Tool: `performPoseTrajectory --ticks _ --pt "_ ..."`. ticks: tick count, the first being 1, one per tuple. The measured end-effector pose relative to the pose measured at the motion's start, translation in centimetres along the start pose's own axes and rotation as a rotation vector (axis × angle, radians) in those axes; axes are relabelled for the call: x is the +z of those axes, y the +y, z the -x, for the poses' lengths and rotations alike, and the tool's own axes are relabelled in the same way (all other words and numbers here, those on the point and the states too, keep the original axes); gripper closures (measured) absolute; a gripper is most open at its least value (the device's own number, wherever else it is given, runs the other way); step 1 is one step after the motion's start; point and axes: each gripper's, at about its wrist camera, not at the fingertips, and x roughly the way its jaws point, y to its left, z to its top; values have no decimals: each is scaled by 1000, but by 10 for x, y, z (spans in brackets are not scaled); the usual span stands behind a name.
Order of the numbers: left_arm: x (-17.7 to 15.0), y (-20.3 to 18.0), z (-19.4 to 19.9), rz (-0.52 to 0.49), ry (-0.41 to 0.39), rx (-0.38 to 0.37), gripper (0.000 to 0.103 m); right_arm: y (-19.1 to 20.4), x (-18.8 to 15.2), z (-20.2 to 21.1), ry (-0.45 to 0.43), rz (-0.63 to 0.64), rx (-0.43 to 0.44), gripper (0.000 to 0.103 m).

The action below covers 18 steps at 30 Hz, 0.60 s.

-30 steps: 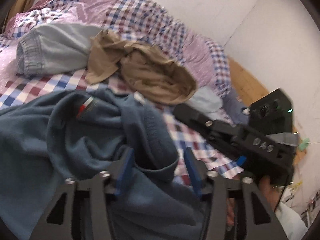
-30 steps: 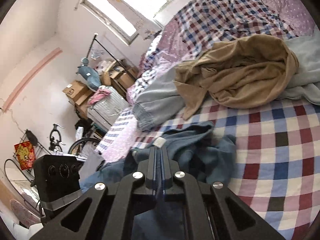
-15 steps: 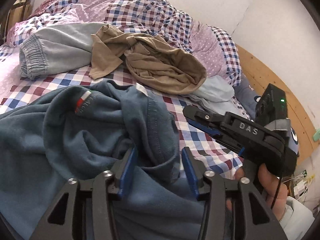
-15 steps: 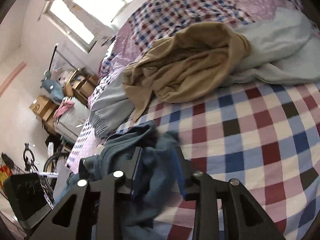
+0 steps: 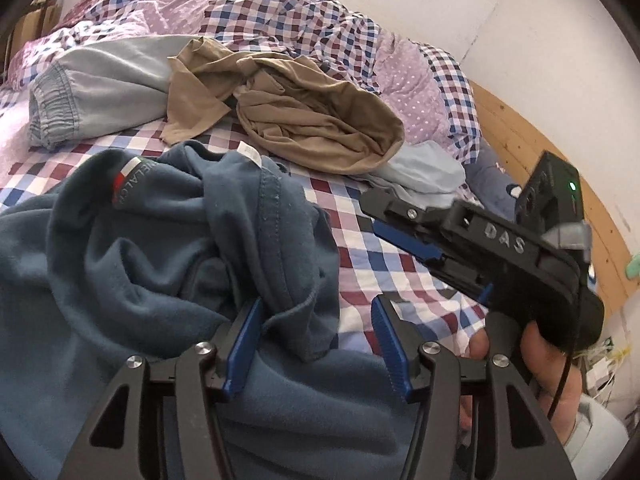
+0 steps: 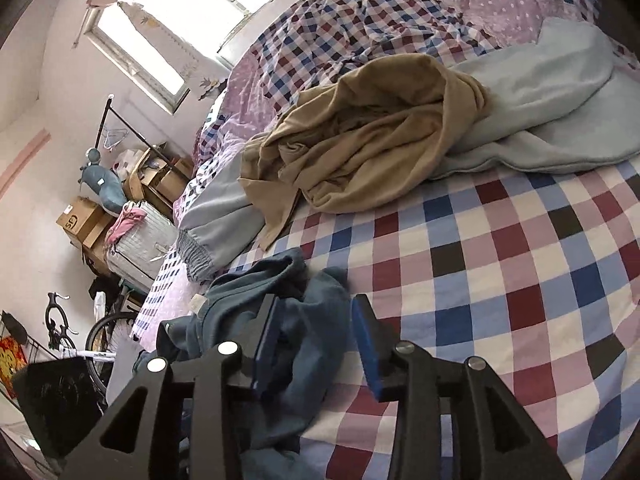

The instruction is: Fold clothes

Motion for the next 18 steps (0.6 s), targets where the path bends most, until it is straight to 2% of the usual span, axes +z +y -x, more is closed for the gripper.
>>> performPoseTrajectory --ticks 5,9,14,16,18 --pt "8 21 -9 111 -3 -13 90 2 -2 -2 8 11 1 60" --pt "14 36 -5 196 -21 -70 93 0 -4 -5 18 14 -13 59" --pt "27 43 43 216 -225 -175 94 -3 -4 -12 35 -10 -6 57" --pt "31 49 59 236 -282 -223 94 -4 -5 -17 45 -22 2 57" --pt "36 57 71 248 -325 -238 94 -5 -6 -21 56 -34 11 57"
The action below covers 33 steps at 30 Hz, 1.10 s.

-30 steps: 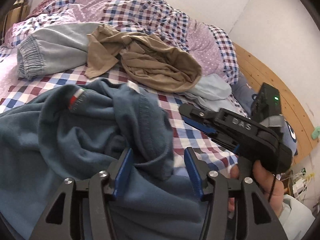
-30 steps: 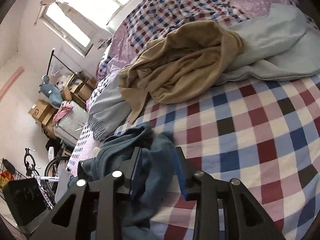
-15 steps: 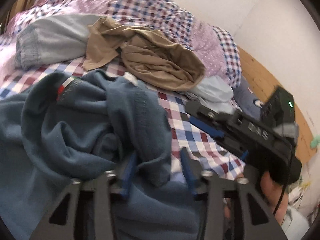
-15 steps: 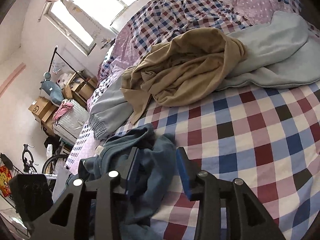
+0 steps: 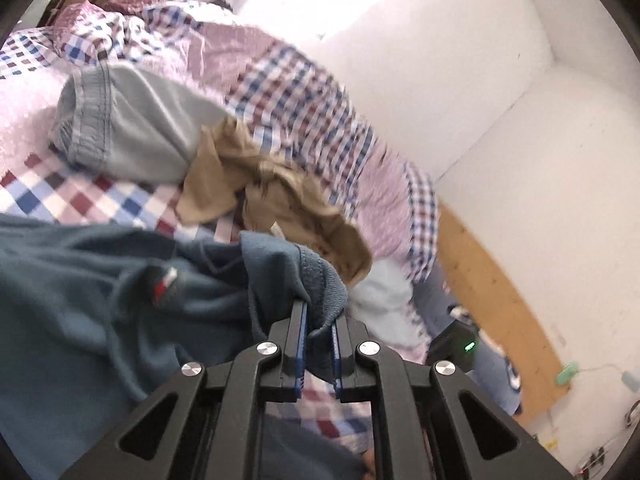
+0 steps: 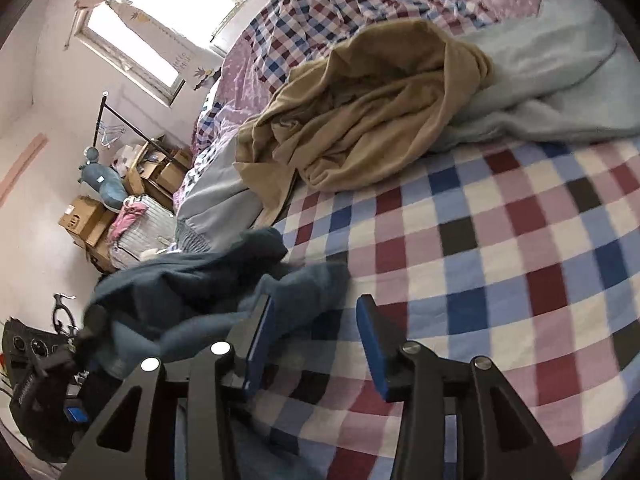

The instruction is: Fold clothes

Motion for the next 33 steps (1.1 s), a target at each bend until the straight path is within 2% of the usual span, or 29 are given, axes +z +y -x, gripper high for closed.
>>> performPoseTrajectory --ticks 2,5,9,12,14,17,25,27,29,31,33 --pt "10 5 13 9 -46 -5 94 -1 -1 -4 11 -12 9 57" --pt "27 15 37 27 -127 5 94 9 0 -8 10 45 -9 57" --pt "48 40 68 71 -225 69 94 36 -5 -17 33 232 -49 56" --pt "57 63 87 135 -274 124 94 66 -20 -25 56 420 -80 48" --pt "61 77 97 168 -300 166 94 76 -28 -29 60 476 -71 47" --pt "65 94 106 185 -301 210 94 90 -37 -32 60 519 -35 46" --pt "59 119 100 204 -194 338 94 126 -56 -37 60 589 81 47" --pt "59 122 99 209 -185 373 94 135 -61 -38 60 607 111 56" --pt "59 129 103 227 -183 414 94 149 -72 -39 88 669 155 84" --pt "58 137 106 260 -182 452 94 170 -89 -40 146 777 215 90" --pt "57 148 109 305 -178 480 94 184 -108 -43 229 855 289 90"
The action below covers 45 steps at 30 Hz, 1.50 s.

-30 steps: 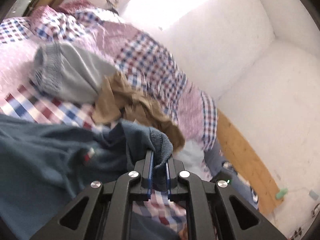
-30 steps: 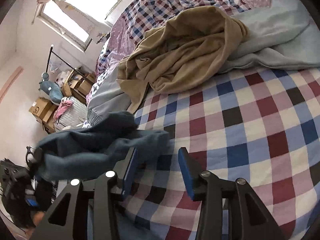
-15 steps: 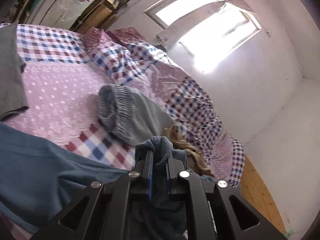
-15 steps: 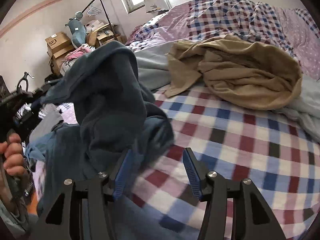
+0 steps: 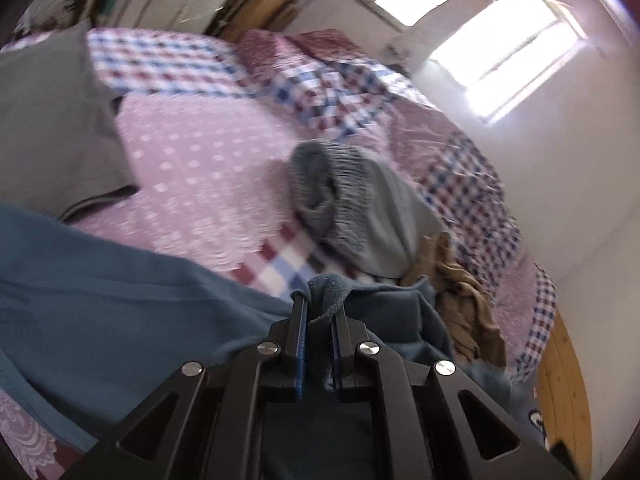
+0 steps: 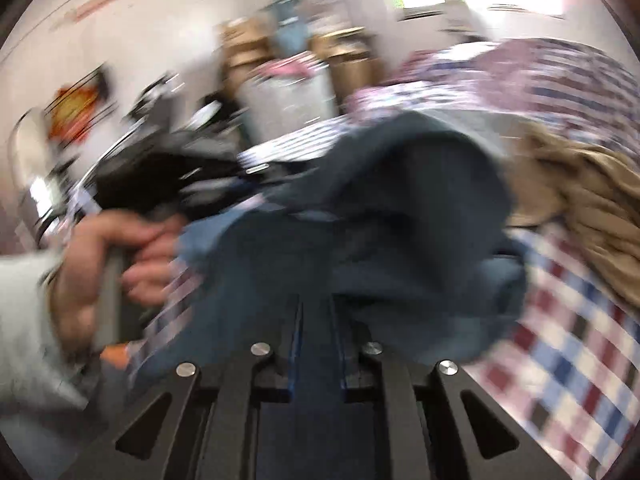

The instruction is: Fold clothes

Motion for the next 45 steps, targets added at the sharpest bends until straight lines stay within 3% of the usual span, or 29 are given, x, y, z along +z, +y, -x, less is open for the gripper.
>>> performPoseTrajectory --ticks 4,6,7,9,10,11,15,22,24,26,28,31,33,35,38,40,41,42,45 --pt "3 15 -5 43 14 58 94 27 -4 -12 90 103 95 90" --pt "3 16 -6 45 15 74 94 26 0 -6 90 108 104 89" --pt "3 16 -6 45 15 79 94 19 4 1 61 84 91 87" --pt "2 16 -5 41 10 84 94 -7 9 21 -45 -40 28 72" --pt "2 15 -4 41 6 86 94 -20 12 31 -98 -102 -4 57" --pt "2 15 -4 41 1 87 94 -37 12 43 -159 -185 -50 54" --pt "2 13 1 40 -20 98 94 -67 7 54 -197 -312 -159 54" --pt "2 8 3 17 -24 165 94 -44 11 19 -147 -230 -220 56" --pt "3 7 7 18 -29 201 87 -35 13 8 -130 -195 -248 62" --pt "5 9 13 31 -37 232 62 -36 9 5 -118 -203 -279 99" --pt "6 9 25 42 -76 234 52 -35 3 7 -128 -208 -278 99" --pt "7 -1 46 15 -151 212 51 -9 7 9 -129 -70 -198 100" --pt "6 -14 64 -36 -233 198 41 10 8 5 -110 15 -150 100" --pt "6 -23 81 -83 -313 226 25 31 6 -3 -77 98 -114 100" --pt "11 -20 85 -91 -318 279 23 52 -1 -20 -14 177 -93 100" --pt "11 -14 83 -72 -276 170 24 51 -4 -21 5 174 -65 97" --pt "9 -18 80 -90 -244 73 24 46 -4 -17 5 154 -50 97" --pt "7 -30 74 -152 -182 -18 24 40 -3 -12 5 134 -34 96" --pt "-17 -74 64 -396 -117 -80 24 24 -2 1 4 73 11 86"
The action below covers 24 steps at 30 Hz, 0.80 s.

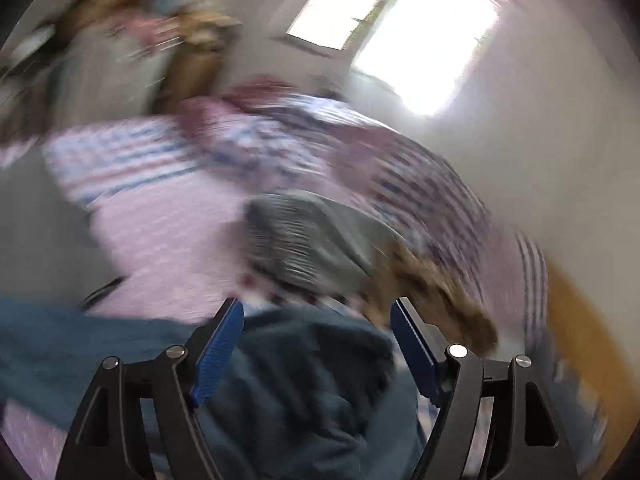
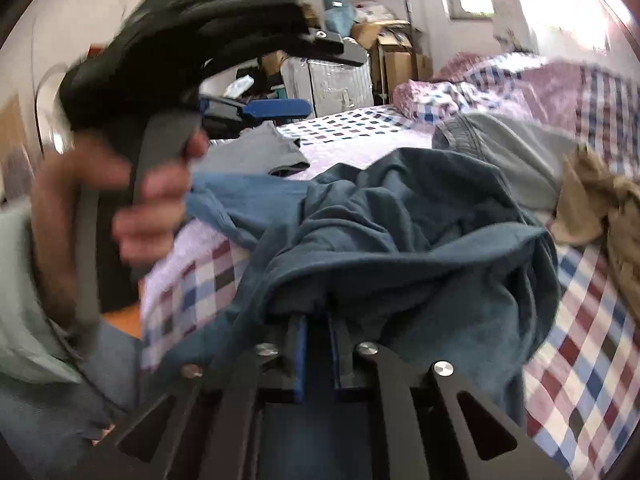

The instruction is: Fold clothes

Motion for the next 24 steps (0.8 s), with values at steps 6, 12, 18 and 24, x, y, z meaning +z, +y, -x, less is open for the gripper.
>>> performPoseTrajectory --ticks 6,12,18,24 --pt "-22 -59 -24 -227 99 -60 24 -53 -4 50 -53 -147 -80 57" --pt "-52 -95 -60 -364 210 19 24 -107 -20 86 -124 -393 -244 55" --pt "-72 -110 -79 -428 278 51 81 -118 -27 88 -109 -447 -244 55" --pt "-73 -122 -52 -450 144 -33 99 -119 -30 76 -66 -443 -242 55"
